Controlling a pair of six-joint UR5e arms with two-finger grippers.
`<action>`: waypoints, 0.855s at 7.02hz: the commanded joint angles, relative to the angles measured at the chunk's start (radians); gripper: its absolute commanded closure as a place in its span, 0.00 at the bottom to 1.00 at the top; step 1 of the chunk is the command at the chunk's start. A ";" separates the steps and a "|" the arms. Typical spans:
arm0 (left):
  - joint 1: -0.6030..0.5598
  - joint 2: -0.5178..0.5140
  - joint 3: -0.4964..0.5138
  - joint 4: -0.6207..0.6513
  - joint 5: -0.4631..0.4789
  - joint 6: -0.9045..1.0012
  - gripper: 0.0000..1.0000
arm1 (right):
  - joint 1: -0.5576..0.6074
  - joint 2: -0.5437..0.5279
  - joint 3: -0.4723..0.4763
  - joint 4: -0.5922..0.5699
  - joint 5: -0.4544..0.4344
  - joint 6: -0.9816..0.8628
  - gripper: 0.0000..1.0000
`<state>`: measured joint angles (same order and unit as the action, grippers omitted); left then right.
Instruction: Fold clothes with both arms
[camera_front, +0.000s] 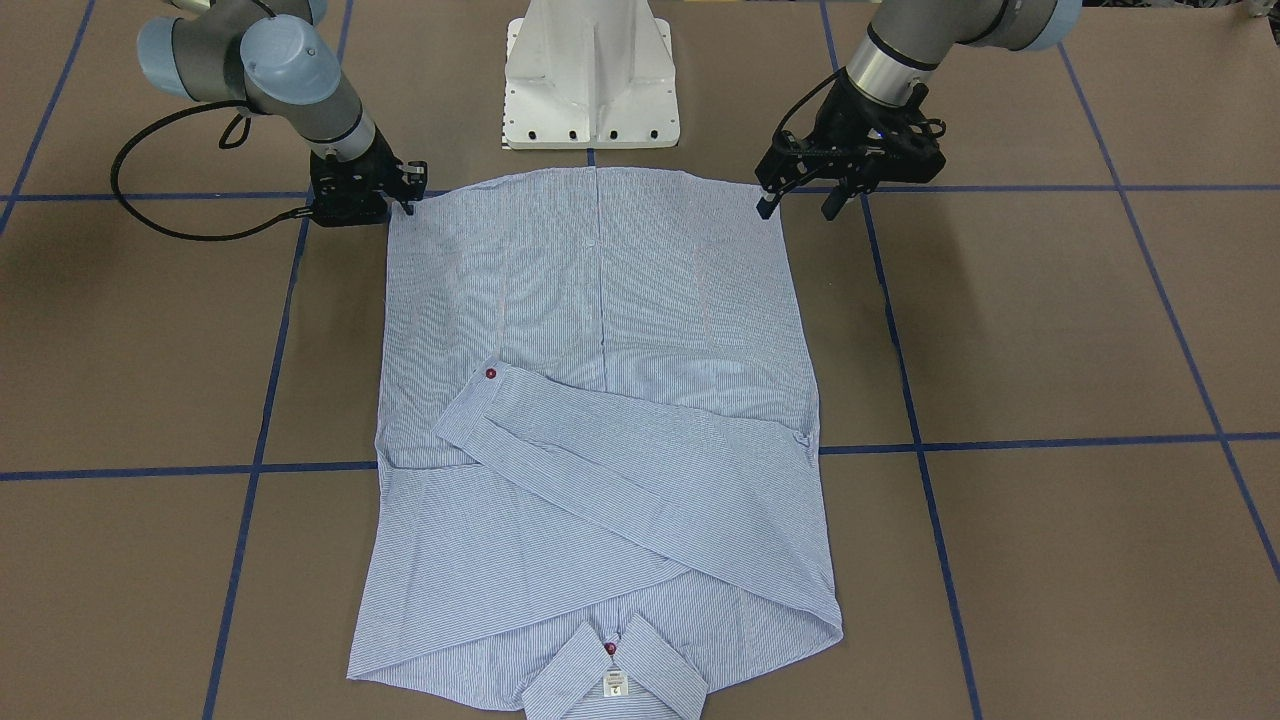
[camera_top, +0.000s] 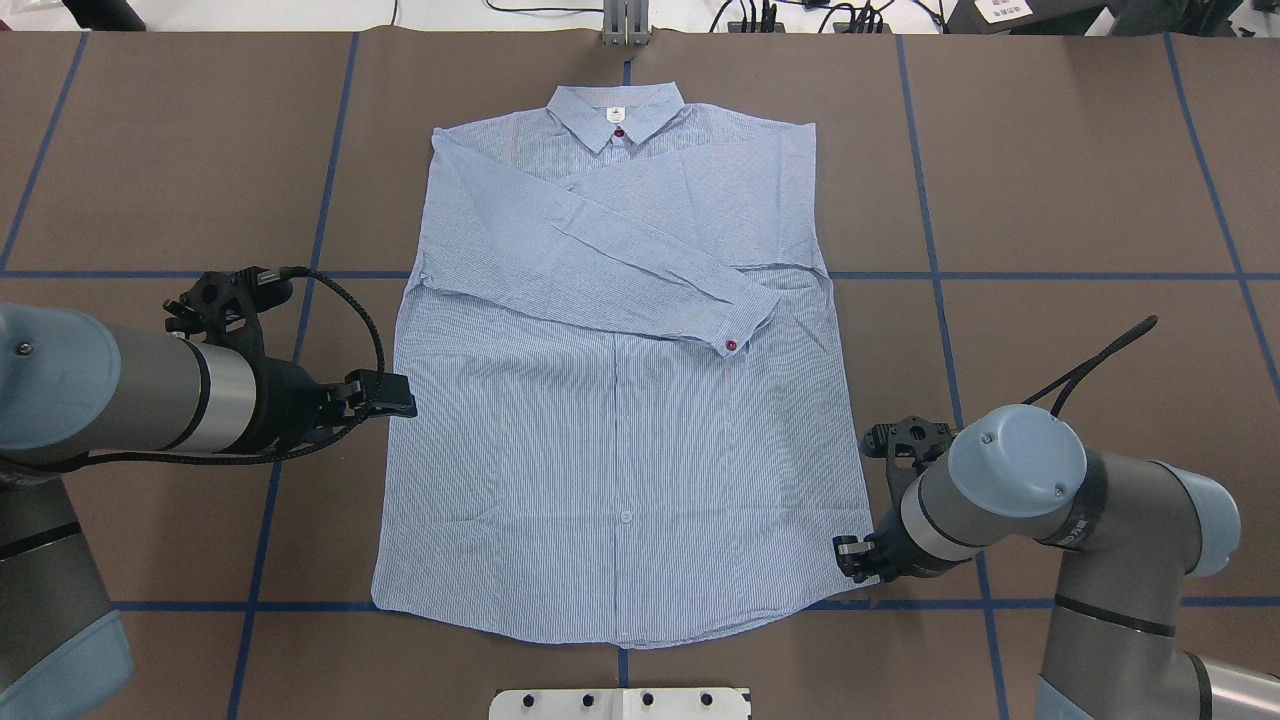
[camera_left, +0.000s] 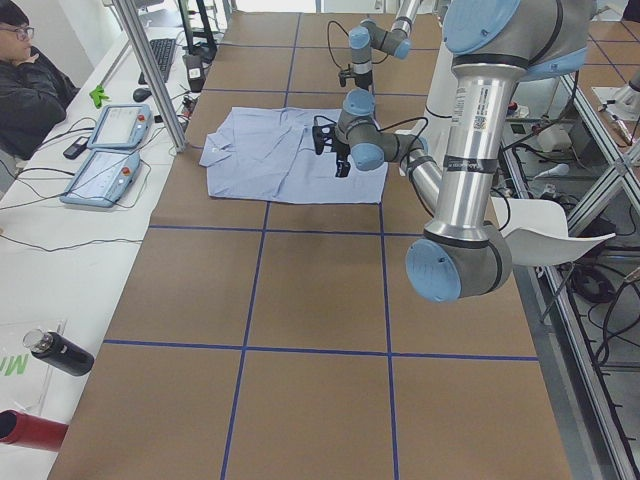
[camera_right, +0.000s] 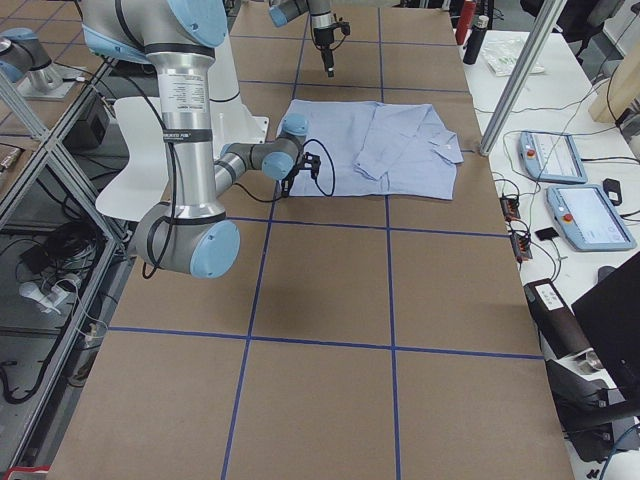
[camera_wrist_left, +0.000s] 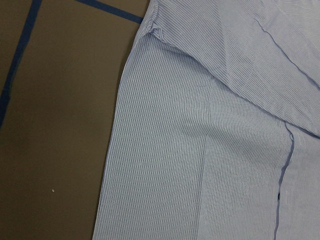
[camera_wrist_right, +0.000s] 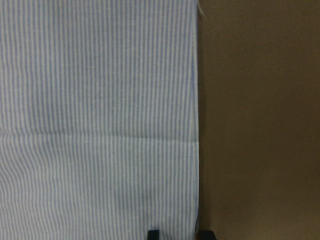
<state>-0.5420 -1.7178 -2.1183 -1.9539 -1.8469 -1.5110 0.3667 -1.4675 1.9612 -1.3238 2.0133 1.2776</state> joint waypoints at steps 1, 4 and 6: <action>-0.003 0.003 -0.011 0.001 0.000 0.000 0.00 | 0.000 0.001 0.001 0.002 0.018 0.002 0.81; -0.003 0.003 -0.011 0.003 0.000 0.000 0.00 | 0.001 0.000 0.004 0.002 0.018 0.003 1.00; -0.001 0.004 -0.011 0.003 0.000 -0.002 0.00 | 0.008 -0.001 0.018 0.003 0.018 0.003 1.00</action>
<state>-0.5438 -1.7145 -2.1291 -1.9513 -1.8469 -1.5113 0.3708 -1.4687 1.9703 -1.3219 2.0309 1.2800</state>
